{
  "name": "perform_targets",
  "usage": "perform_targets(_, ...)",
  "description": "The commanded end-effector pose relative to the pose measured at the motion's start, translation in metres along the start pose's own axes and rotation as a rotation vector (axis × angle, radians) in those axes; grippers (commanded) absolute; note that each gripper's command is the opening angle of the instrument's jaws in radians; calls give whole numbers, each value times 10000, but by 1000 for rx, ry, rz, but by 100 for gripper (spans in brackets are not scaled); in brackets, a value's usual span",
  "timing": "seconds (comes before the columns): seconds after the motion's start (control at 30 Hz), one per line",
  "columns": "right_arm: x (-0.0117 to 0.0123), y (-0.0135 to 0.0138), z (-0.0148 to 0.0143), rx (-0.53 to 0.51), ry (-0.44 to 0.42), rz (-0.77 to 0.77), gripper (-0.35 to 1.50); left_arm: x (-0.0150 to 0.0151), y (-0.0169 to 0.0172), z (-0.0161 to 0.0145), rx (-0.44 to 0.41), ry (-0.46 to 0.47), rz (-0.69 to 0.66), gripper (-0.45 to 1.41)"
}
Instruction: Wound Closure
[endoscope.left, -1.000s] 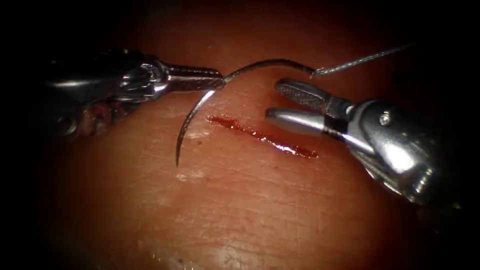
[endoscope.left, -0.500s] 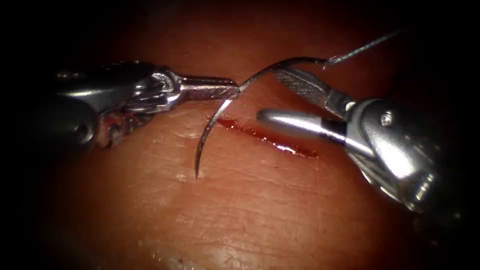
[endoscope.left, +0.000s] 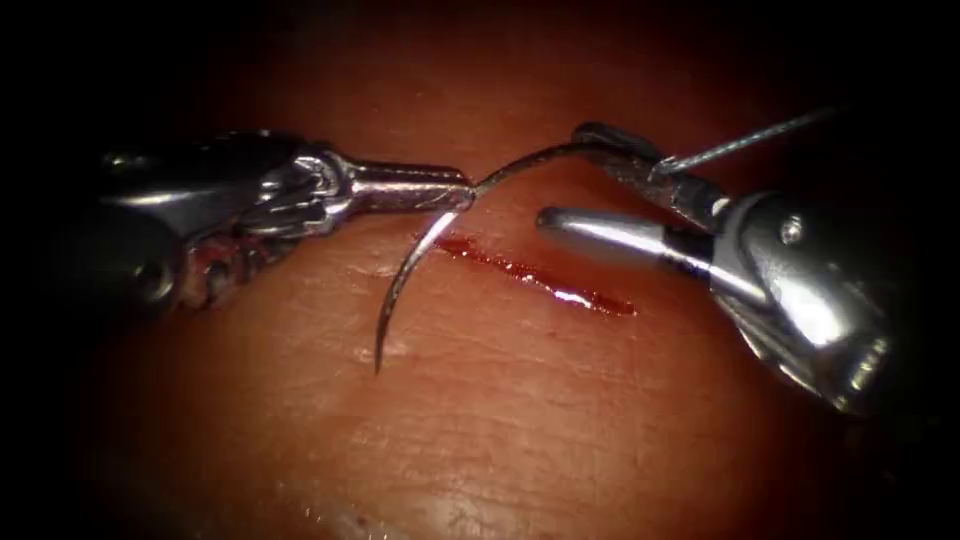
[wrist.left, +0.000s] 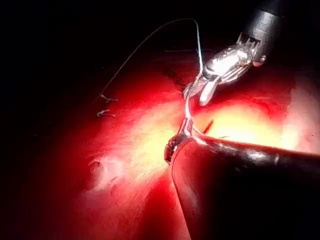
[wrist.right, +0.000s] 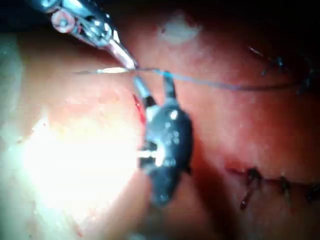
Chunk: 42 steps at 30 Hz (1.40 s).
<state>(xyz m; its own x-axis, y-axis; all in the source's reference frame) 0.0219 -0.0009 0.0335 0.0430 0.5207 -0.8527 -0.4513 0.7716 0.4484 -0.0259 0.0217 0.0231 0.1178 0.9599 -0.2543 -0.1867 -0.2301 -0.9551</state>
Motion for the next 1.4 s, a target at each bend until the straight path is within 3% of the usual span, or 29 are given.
perform_targets(0.03,-8,2,8,12,-5,-5,37,1,-4,6,-4,6,2,-45)
perform_targets(0.2,-9,6,6,12,-25,-5,37,0,-2,6,-4,6,1,-45)
perform_targets(0.67,9,2,9,8,40,11,34,-7,1,15,-6,5,6,-45)
perform_targets(0.8,9,2,9,8,40,12,12,-7,2,16,-9,2,6,-45)
perform_targets(0.9,10,2,8,9,40,12,-35,-8,3,16,-12,-1,6,-45)
perform_targets(1.3,19,6,0,14,18,8,-35,-10,10,22,-18,-27,5,-45)
perform_targets(1.33,19,6,0,17,5,-17,-35,-7,12,26,9,-54,-5,-25)
perform_targets(1.37,19,6,0,17,5,-17,-35,-7,12,26,9,-54,-5,-25)
perform_targets(1.4,19,6,0,21,-5,-29,-35,-5,12,27,19,-65,-6,26)
